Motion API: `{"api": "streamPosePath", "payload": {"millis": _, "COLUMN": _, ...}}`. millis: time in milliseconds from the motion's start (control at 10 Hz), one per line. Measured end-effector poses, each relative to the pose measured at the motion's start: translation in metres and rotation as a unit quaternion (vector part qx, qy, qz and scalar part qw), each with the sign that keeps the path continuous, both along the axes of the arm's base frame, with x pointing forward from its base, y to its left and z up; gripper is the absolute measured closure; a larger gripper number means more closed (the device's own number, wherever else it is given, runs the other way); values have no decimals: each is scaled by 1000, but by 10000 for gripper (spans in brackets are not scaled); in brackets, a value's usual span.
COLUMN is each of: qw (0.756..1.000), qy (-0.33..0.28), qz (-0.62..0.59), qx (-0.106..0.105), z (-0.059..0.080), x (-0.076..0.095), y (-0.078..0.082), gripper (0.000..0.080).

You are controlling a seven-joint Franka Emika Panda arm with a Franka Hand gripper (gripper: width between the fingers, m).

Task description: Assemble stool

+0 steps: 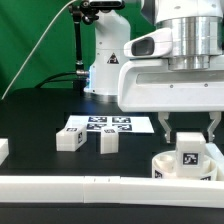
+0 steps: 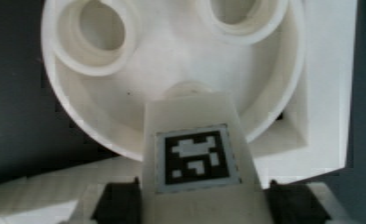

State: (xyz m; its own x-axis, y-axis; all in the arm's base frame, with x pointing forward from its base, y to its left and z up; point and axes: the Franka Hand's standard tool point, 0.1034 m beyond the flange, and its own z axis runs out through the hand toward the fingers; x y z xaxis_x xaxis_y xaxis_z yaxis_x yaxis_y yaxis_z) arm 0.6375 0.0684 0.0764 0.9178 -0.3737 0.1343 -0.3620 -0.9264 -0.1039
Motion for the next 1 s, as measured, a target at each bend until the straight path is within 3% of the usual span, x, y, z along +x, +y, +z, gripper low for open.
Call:
{"api": "streamPosePath", "payload": {"millis": 200, "qw": 1000, "qy": 0, "qz": -1, "qx": 0, "z": 0, "x": 0, "y": 0, "gripper": 448}}
{"api": "streamPosePath", "payload": {"millis": 300, "qw": 1000, "qy": 0, "qz": 3, "qx": -1, "z": 0, "x": 0, "y": -2, "gripper": 275}}
{"api": "streamPosePath", "payload": {"millis": 400, "qw": 1000, "qy": 0, "qz": 10, "qx": -2, "z": 4, "x": -2, "y": -5, "gripper": 275}}
{"api": "streamPosePath", "payload": {"millis": 500, "qw": 1000, "qy": 2, "qz": 18, "qx": -4, "z": 8, "x": -9, "y": -9, "gripper": 173}}
{"api": "streamPosePath", "payload": {"millis": 700, "qw": 999, "qy": 3, "qz": 40, "qx": -9, "z": 22, "x": -21, "y": -29, "gripper": 157}}
{"api": "streamPosePath", "payload": {"millis": 900, "qw": 999, "qy": 2, "qz": 44, "qx": -21, "z": 28, "x": -25, "y": -65, "gripper": 151}}
{"api": "streamPosePath", "payload": {"millis": 1000, "qw": 999, "qy": 3, "qz": 41, "qx": -20, "z": 27, "x": -26, "y": -62, "gripper": 151}}
